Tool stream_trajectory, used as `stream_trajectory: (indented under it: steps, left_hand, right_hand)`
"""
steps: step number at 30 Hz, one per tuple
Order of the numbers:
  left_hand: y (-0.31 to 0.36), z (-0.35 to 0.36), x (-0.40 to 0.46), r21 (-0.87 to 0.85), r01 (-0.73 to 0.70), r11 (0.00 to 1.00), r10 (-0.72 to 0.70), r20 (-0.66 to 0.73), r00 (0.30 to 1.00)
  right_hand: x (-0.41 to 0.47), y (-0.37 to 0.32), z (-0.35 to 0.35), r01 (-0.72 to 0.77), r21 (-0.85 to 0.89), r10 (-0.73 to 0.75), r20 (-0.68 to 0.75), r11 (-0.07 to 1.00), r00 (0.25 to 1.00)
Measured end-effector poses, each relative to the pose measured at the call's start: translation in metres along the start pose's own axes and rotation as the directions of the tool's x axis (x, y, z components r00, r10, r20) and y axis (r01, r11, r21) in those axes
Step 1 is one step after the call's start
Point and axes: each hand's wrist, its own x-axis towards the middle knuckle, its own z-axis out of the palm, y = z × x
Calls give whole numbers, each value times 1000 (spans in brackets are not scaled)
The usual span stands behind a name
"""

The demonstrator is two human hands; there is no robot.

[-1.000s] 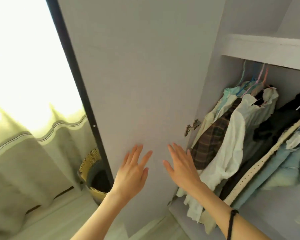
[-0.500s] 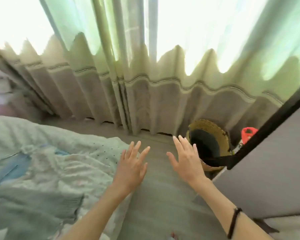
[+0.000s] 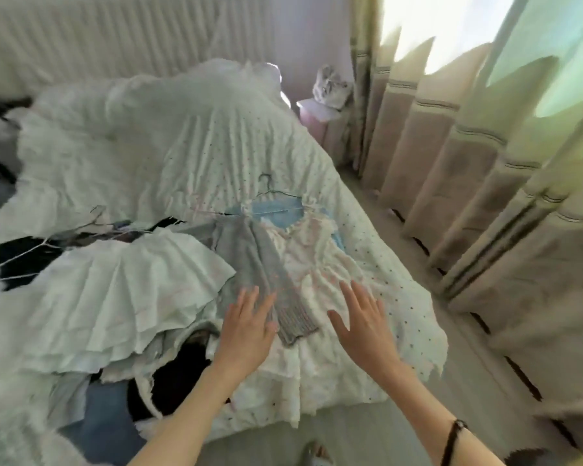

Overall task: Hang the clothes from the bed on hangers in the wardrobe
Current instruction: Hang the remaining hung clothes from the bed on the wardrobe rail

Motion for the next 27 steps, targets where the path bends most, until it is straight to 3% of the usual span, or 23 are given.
stream_trajectory:
  steps: [4,8,13,18,27]
  left_hand:
    - [-42,13,-35,-21,218,976,-218,7,976]
    - [-75,20,-69,-75,416,906,-417,-8,909]
    - [-120,23,-91,-162,564,810,-572,0,821]
    - [-179,32,-79,-189,609,770,-607,74,791]
    - [-371,-8,27,-168,561,810,-559,62,826]
  right_hand:
    - [25,-20,31,134,-1,-132,166,991,977]
    - [52,-57,56,269,19,-263,282,963,923]
    - [74,-108,89,373,63,-367,382,926,848]
    - [109,-150,128,384,32,-354,464,923,812]
    - [256,-269,219,334,-40,-283,442,942,851]
